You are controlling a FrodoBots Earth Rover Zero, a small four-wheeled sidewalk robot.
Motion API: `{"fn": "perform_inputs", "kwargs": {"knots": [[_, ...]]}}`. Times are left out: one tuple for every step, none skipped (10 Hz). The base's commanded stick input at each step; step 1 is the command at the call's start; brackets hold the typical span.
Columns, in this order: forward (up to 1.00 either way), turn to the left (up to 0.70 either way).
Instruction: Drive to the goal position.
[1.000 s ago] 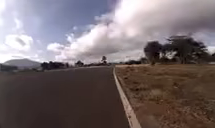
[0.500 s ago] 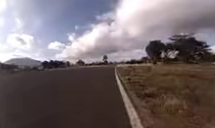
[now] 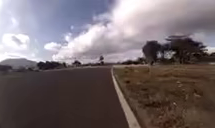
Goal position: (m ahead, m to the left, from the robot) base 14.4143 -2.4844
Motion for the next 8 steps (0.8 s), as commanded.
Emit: {"fn": "perform_inputs", "kwargs": {"knots": [[0.89, -0.3], [0.88, -0.19], [0.89, -0.05], [0.9, 0.0], [0.91, 0.0], [0.89, 0.0], [0.87, 0.0], [0.87, 0.0]]}}
